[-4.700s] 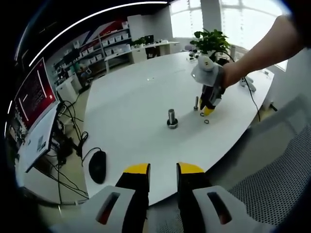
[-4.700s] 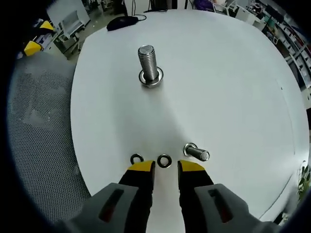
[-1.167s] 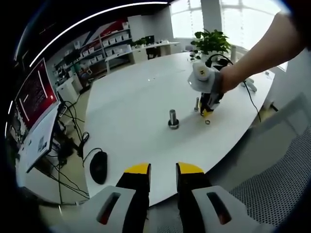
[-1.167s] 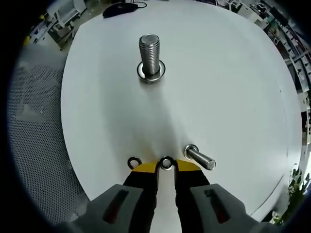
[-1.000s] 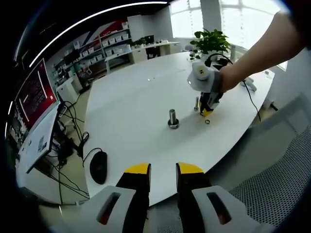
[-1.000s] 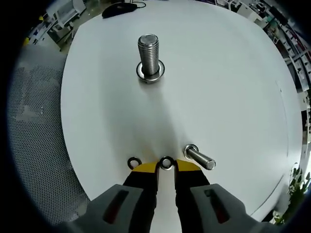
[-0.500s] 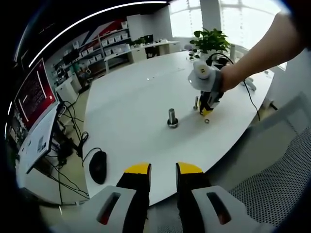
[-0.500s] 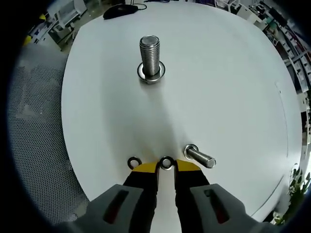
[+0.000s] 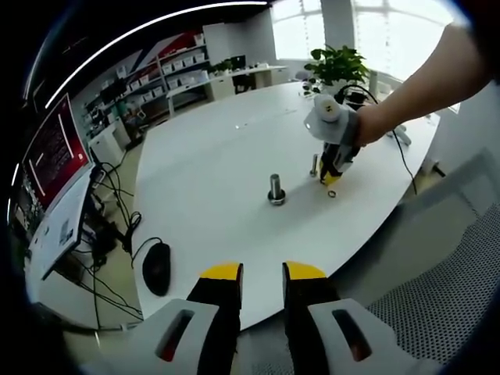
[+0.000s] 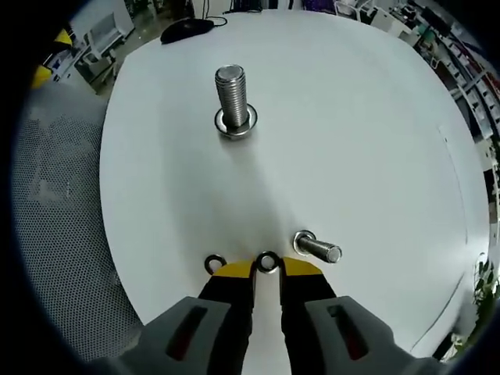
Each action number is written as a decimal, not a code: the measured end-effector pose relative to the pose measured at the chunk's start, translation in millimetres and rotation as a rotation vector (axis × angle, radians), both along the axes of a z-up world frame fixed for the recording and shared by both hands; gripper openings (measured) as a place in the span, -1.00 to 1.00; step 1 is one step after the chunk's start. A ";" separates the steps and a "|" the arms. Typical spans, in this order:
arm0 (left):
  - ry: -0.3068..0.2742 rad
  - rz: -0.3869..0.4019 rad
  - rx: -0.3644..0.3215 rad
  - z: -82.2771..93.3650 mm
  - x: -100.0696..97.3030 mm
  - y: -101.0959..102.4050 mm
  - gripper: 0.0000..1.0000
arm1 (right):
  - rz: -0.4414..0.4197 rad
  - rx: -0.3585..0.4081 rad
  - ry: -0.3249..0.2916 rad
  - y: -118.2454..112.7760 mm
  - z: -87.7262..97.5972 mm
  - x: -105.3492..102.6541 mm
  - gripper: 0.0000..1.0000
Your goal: Place the washer onto the threaded stud by aligning its center hole with the stud, sliding it down to the base, and recovering from edge contact or off-axis alignment until the washer reaches the visible bottom stop.
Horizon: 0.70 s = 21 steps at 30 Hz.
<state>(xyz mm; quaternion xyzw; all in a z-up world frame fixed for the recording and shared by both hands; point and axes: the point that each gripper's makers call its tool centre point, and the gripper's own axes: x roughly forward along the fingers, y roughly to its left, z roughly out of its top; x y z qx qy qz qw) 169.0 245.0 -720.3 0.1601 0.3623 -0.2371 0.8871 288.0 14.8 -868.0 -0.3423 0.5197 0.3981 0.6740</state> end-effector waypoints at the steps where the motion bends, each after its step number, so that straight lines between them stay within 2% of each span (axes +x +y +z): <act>1: 0.001 0.000 0.001 -0.1 -0.1 0.0 -0.64 | -0.008 0.006 0.002 -0.3 0.0 0.5 -0.72; 7: 0.003 -0.001 0.001 -0.6 -0.1 0.1 -0.64 | -0.021 0.013 0.008 -3.4 0.3 -0.8 -0.73; 21: 0.001 -0.002 -0.001 0.2 -0.1 -0.4 -0.64 | -0.029 0.049 -0.016 -9.0 24.4 4.8 -0.72</act>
